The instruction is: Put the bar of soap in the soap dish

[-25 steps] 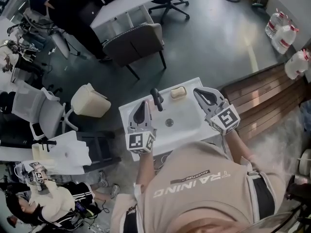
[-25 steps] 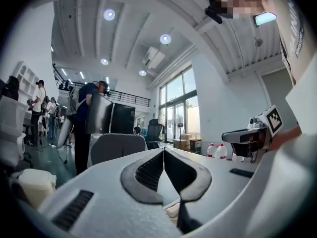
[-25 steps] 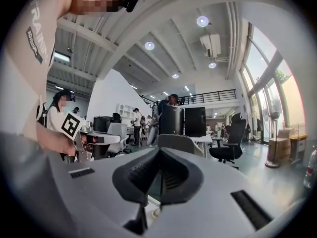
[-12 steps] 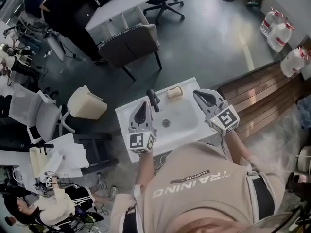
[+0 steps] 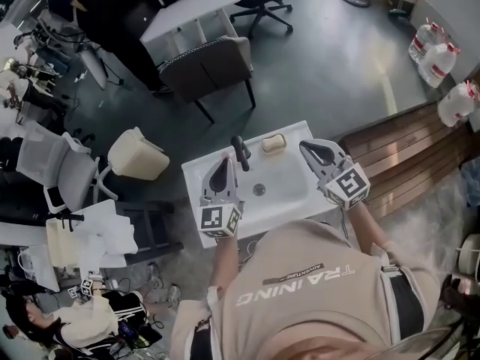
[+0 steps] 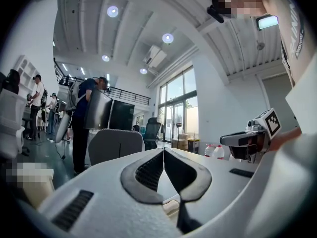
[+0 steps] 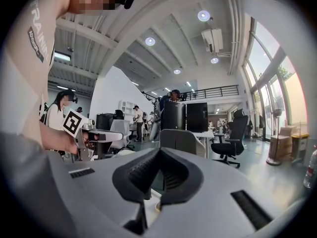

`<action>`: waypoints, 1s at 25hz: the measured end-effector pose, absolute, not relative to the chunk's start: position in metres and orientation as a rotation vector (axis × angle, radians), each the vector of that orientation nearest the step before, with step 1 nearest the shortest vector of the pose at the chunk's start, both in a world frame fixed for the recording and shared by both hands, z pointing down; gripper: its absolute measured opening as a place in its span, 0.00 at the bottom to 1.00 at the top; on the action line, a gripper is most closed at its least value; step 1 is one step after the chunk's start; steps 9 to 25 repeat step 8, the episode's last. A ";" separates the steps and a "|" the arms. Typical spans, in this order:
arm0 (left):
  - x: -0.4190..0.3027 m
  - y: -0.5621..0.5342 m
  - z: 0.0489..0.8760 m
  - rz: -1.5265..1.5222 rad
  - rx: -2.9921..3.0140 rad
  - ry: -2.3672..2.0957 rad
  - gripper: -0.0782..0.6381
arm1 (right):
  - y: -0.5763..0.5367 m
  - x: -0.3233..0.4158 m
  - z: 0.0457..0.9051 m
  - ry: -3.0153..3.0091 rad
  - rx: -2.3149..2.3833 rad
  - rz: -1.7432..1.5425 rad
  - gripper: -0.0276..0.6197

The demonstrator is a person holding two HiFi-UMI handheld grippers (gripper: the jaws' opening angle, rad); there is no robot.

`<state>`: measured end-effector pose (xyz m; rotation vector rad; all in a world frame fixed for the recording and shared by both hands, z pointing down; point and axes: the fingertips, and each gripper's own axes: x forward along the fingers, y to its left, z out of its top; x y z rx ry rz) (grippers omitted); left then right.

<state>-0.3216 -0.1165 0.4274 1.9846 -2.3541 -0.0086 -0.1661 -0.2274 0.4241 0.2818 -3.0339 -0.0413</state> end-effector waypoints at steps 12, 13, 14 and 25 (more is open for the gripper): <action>-0.324 -0.108 0.427 -0.021 1.946 -2.381 0.12 | -0.232 -0.166 0.428 -3.031 0.263 -0.013 0.06; -0.324 -0.108 0.427 -0.021 1.946 -2.381 0.12 | -0.232 -0.166 0.428 -3.031 0.263 -0.013 0.06; -0.324 -0.108 0.427 -0.021 1.946 -2.381 0.12 | -0.232 -0.166 0.428 -3.031 0.263 -0.013 0.06; -0.324 -0.108 0.427 -0.021 1.946 -2.381 0.12 | -0.232 -0.166 0.428 -3.031 0.263 -0.013 0.06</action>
